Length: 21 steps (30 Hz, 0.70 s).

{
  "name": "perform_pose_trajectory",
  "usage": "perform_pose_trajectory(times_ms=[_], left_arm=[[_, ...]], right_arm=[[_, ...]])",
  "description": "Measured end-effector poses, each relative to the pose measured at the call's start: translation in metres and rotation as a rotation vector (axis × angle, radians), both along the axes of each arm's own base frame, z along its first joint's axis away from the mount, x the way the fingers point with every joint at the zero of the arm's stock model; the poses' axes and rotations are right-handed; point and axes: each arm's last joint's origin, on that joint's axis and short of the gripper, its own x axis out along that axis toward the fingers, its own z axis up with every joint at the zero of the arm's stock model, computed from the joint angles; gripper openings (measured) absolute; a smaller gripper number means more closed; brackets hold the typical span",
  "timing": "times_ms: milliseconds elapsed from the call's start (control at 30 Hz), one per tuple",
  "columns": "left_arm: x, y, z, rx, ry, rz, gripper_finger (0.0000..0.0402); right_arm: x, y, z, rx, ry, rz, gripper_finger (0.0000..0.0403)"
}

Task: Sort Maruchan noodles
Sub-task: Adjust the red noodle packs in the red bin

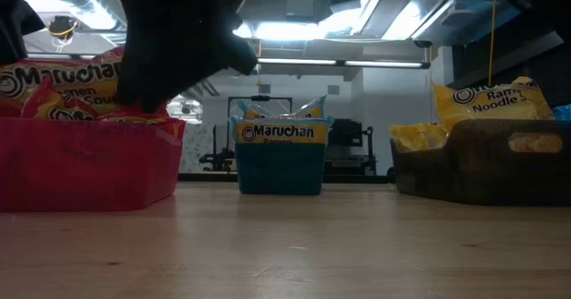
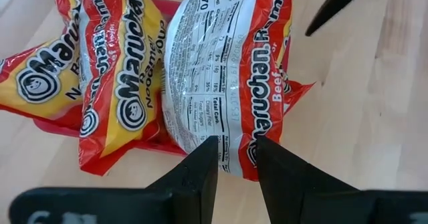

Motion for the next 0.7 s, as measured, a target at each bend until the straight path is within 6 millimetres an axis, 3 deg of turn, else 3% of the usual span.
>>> perform_pose_trajectory(times_ms=[500,700], left_arm=[[0.0001,-0.0005,0.0000,-0.010,0.004,-0.002,0.0095],[0.0000,-0.0005,0.0000,-0.010,0.005,-0.002,0.0095]], right_arm=[[0.0017,-0.0036,-0.0013,-0.114,-0.015,0.022,0.0117],[0.0038,-0.0099,-0.0017,-0.079,-0.001,0.051,0.0117]])
